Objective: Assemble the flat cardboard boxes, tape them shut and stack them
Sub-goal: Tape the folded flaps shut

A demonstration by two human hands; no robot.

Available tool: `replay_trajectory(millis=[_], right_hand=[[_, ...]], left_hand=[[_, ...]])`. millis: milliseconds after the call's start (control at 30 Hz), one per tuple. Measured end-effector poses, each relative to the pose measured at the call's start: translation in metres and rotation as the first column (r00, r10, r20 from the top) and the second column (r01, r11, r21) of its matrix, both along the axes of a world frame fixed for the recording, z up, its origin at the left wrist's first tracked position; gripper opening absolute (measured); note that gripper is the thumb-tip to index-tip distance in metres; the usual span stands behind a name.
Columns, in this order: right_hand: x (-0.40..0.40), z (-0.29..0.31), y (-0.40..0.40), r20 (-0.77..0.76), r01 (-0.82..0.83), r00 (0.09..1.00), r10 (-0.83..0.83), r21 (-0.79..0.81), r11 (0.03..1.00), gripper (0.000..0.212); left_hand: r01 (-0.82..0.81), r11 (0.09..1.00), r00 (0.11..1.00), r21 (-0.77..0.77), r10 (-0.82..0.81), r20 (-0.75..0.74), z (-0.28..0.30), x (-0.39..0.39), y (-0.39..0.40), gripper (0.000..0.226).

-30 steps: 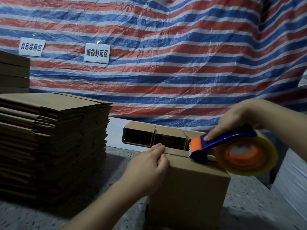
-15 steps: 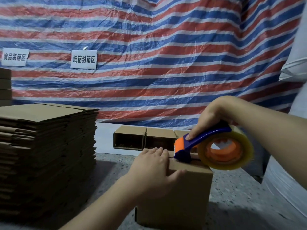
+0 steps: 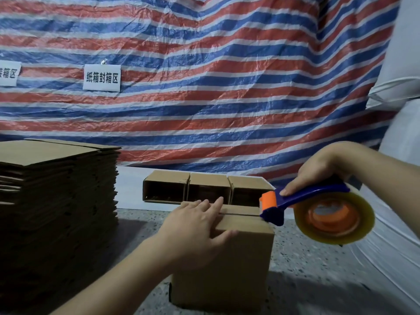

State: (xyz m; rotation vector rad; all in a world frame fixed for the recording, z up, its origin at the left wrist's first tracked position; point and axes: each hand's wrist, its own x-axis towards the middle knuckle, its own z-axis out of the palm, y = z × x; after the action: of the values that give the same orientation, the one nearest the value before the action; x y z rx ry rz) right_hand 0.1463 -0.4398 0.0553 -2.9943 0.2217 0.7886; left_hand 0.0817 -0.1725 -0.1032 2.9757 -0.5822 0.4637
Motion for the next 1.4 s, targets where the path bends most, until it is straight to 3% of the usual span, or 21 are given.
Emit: replay_trajectory(millis=[167, 267, 467, 667, 900, 1167, 1400], right_hand=[[-0.001, -0.004, -0.002, 0.014, 0.009, 1.000, -0.009, 0.029, 1.000, 0.091], [-0.001, -0.002, 0.002, 0.017, -0.007, 1.000, 0.007, 0.000, 1.000, 0.090], [0.001, -0.003, -0.001, -0.010, -0.011, 1.000, 0.011, 0.007, 1.000, 0.105], [-0.003, 0.003, -0.008, -0.005, -0.002, 1.000, 0.003, 0.072, 0.997, 0.086], [-0.016, 0.020, -0.038, -0.004, 0.038, 0.999, -0.038, 0.039, 0.998, 0.090], [-0.010, -0.013, 0.003, 0.044, -0.022, 0.998, 0.037, -0.314, 0.949, 0.074], [-0.022, -0.012, 0.030, 0.098, -0.034, 0.991, 0.086, -0.441, 0.897, 0.068]], left_hand=[[-0.008, 0.999, 0.996, 0.049, 0.012, -0.091, 0.014, -0.004, -0.003, 0.086], [-0.034, 0.998, 0.999, 0.061, 0.036, -0.021, 0.027, -0.003, -0.023, 0.094], [0.104, 0.993, 0.993, 0.051, -0.100, -0.069, 0.015, -0.002, -0.070, 0.095], [0.108, 0.992, 0.994, 0.067, -0.105, -0.042, 0.011, 0.002, -0.069, 0.084], [0.124, 0.990, 0.992, 0.062, -0.122, -0.028, 0.010, 0.001, -0.069, 0.082], [0.149, 0.986, 0.989, 0.075, -0.147, -0.024, 0.008, 0.003, -0.069, 0.070], [0.132, 0.985, 0.991, 0.108, -0.128, -0.043, 0.012, 0.003, -0.069, 0.071]])
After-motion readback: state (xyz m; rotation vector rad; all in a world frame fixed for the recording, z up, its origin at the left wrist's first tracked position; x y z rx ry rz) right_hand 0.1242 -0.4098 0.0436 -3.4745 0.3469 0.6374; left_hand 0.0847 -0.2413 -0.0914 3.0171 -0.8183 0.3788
